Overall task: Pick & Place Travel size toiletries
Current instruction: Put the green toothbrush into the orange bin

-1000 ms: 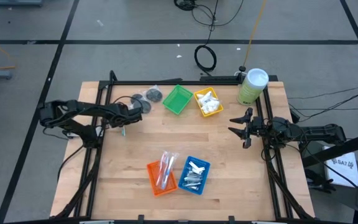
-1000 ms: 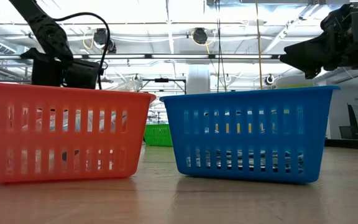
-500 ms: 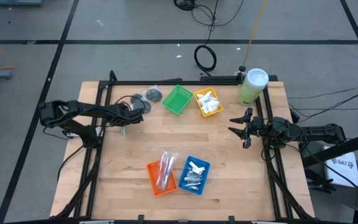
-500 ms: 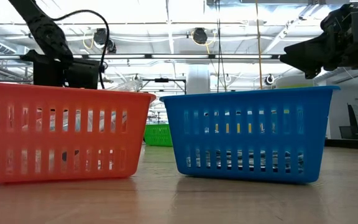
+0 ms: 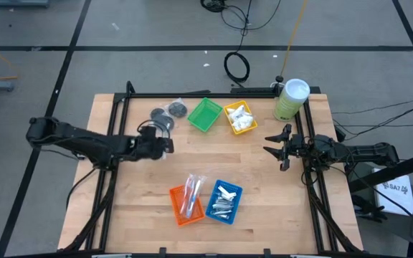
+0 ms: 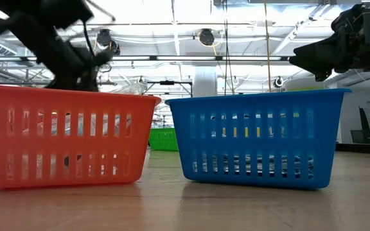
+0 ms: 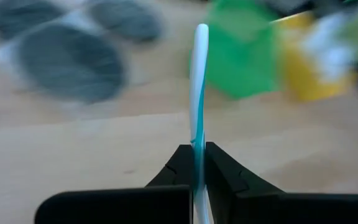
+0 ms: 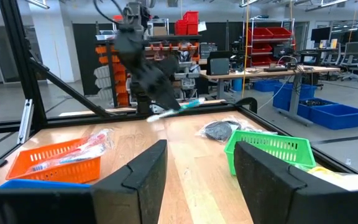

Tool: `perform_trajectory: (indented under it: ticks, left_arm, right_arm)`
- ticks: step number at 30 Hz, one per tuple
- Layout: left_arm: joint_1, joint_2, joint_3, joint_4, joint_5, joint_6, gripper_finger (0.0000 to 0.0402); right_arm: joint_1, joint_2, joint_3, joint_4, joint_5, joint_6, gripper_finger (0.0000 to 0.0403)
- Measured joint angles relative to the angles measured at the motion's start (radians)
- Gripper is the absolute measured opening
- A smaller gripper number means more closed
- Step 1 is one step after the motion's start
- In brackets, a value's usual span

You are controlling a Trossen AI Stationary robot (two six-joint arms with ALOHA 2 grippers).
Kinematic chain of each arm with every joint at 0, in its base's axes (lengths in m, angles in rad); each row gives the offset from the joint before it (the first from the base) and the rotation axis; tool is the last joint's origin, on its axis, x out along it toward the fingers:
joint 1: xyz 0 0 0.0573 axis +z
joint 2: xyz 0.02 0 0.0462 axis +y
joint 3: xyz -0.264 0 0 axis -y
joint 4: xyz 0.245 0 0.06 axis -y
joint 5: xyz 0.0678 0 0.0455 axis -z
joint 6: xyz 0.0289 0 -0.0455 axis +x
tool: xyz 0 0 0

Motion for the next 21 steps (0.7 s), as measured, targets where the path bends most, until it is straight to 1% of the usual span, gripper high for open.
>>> perform_trajectory:
  ticks: [3, 5, 8, 11, 15, 17, 19, 21]
  left_arm:
    - [-0.107, -0.008, 0.007, 0.101, -0.093, 0.026, 0.0006]
    - [-0.172, -0.008, 0.036, 0.109, -0.148, 0.027, 0.0005]
    - [-0.246, 0.011, 0.118, 0.111, -0.214, 0.044, 0.0007]
    - [-0.304, 0.056, 0.228, 0.107, -0.246, 0.120, 0.0007]
    - [-0.358, 0.175, 0.387, 0.107, -0.270, 0.220, 0.0005]
    - [-0.378, 0.253, 0.454, 0.090, -0.270, 0.227, 0.0006]
    - [-0.393, 0.328, 0.507, 0.048, -0.272, 0.187, 0.0004]
    - [-0.405, 0.407, 0.541, 0.001, -0.286, 0.090, 0.0004]
  right_arm:
    - [0.000, 0.000, 0.000, 0.000, 0.000, 0.000, 0.0177]
    - [0.000, 0.000, 0.000, 0.000, 0.000, 0.000, 0.0177]
    - [0.000, 0.000, 0.000, 0.000, 0.000, 0.000, 0.0175]
    - [0.000, 0.000, 0.000, 0.000, 0.000, 0.000, 0.0174]
    - [0.000, 0.000, 0.000, 0.000, 0.000, 0.000, 0.0177]
    - [0.000, 0.000, 0.000, 0.000, 0.000, 0.000, 0.0178]
    - [0.000, 0.000, 0.000, 0.000, 0.000, 0.000, 0.0177]
    - [0.000, 0.000, 0.000, 0.000, 0.000, 0.000, 0.0175]
